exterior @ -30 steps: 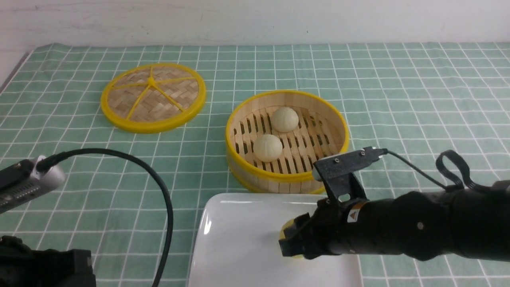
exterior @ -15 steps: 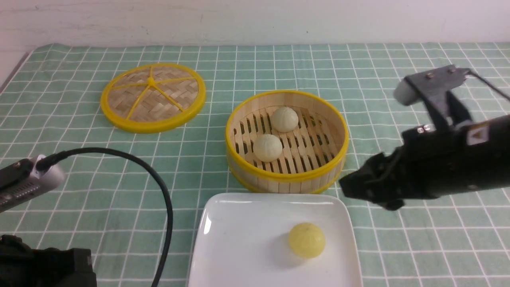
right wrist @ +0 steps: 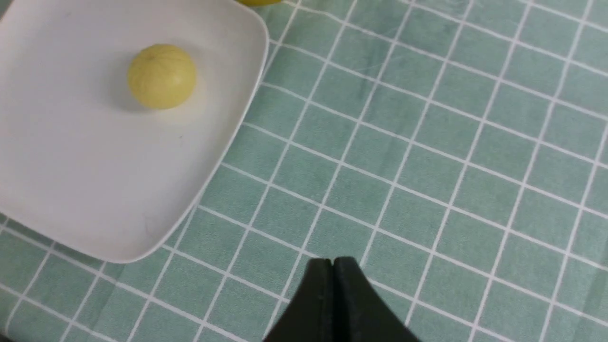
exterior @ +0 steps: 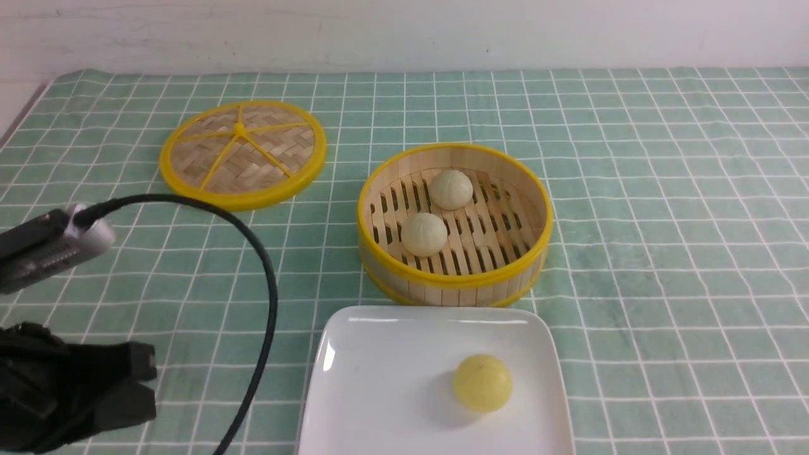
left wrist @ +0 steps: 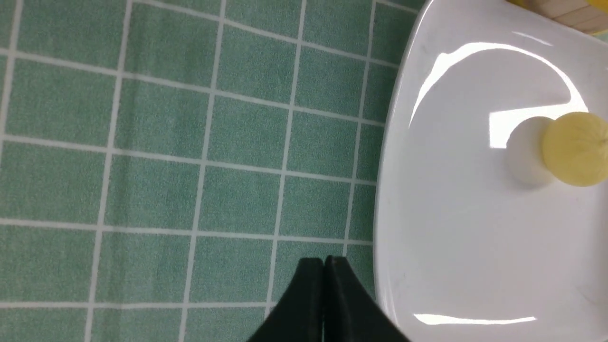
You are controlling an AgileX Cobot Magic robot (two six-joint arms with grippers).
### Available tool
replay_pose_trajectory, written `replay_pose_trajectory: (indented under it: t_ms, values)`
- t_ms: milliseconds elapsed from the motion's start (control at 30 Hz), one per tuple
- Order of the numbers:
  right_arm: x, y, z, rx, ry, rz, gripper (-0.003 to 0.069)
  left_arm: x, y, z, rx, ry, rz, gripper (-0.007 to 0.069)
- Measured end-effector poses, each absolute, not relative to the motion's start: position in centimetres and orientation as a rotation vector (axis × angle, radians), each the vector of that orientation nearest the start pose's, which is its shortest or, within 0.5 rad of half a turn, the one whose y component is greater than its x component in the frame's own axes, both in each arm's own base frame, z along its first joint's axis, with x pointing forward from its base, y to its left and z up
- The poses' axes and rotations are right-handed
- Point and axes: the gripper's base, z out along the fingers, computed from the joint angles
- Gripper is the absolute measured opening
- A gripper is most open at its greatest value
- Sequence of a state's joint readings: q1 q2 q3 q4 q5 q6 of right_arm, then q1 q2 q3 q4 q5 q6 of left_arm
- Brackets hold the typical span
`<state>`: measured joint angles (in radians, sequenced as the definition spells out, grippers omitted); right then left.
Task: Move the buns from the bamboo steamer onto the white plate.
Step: 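Reach into the bamboo steamer and grasp a bun with the left gripper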
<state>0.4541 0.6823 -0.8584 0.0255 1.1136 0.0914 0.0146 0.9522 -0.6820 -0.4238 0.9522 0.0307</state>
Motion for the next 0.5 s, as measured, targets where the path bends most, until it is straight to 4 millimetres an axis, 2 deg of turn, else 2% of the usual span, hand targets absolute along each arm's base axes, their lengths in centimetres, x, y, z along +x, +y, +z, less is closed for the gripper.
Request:
replay_pose_trajectory:
  t_ms: [133, 167, 233, 267, 300, 400, 433, 500]
  values:
    - [7.1, 3.3, 32.2, -0.410, 2.293, 0.262, -0.0014, 18.9, -3.4, 28.6, -0.166, 2.673, -0.615, 0.0001]
    - [6.9, 3.2, 32.1, -0.407, 2.281, 0.265, -0.0014, 19.2, -3.5, 28.6, -0.168, 2.679, -0.632, 0.0001]
    - [6.2, 2.6, 30.0, -0.406, 2.231, 0.236, -0.0013, 21.5, -4.7, 29.3, -0.122, 2.680, -0.722, 0.0001]
    - [6.2, 2.6, 29.8, -0.405, 2.228, 0.235, -0.0012, 21.5, -4.7, 29.4, -0.120, 2.674, -0.721, 0.0001]
    - [5.9, 2.3, 28.6, -0.409, 2.200, 0.211, -0.0010, 22.9, -5.9, 29.5, -0.076, 2.692, -0.765, 0.0001]
    - [5.6, 1.9, 27.2, -0.416, 2.176, 0.186, -0.0008, 25.6, -9.0, 29.5, 0.040, 2.736, -0.809, 0.0006]
    - [5.6, 1.9, 27.1, -0.416, 2.174, 0.185, -0.0008, 25.8, -9.2, 29.4, 0.043, 2.741, -0.811, 0.0008]
    - [5.5, 1.9, 26.5, -0.419, 2.176, 0.179, -0.0008, 28.1, -12.1, 29.3, 0.112, 2.778, -0.802, 0.0037]
